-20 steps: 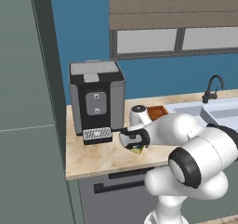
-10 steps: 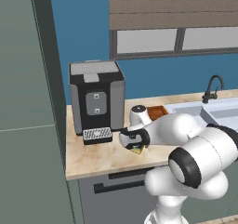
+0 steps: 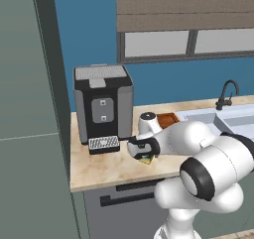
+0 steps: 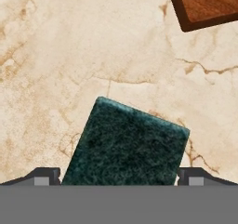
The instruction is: Pick up the sponge from the counter and clean the cutting board by briefly scrubbing or pressing down on the cutting board. Once finished, release the sponge.
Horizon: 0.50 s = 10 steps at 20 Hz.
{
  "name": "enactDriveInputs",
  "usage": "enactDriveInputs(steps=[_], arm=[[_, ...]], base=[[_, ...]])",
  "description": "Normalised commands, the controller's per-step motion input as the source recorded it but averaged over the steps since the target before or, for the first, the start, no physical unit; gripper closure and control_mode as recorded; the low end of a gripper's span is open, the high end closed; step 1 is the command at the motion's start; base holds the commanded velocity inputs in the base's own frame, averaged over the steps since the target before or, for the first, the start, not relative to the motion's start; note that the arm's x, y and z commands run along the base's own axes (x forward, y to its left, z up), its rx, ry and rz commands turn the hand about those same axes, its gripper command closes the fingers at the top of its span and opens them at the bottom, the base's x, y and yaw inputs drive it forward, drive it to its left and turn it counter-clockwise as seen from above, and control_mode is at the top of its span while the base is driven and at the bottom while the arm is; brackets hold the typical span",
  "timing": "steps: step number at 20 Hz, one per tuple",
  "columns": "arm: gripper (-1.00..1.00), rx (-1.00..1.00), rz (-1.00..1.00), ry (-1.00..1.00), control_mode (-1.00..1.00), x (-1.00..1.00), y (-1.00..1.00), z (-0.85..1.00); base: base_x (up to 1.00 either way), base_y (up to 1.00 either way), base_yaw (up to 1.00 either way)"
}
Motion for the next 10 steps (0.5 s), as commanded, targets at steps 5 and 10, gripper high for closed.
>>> enactDriveInputs(steps=[5,10], arm=[[-1.0,0.0,0.0,-0.02,-1.0,0.0,0.0,0.0],[-1.0,0.0,0.0,-0.07,-1.0,0.0,0.0,0.03]], base=[[0.0,0.0,0.0],[0.0,0.0,0.0]])
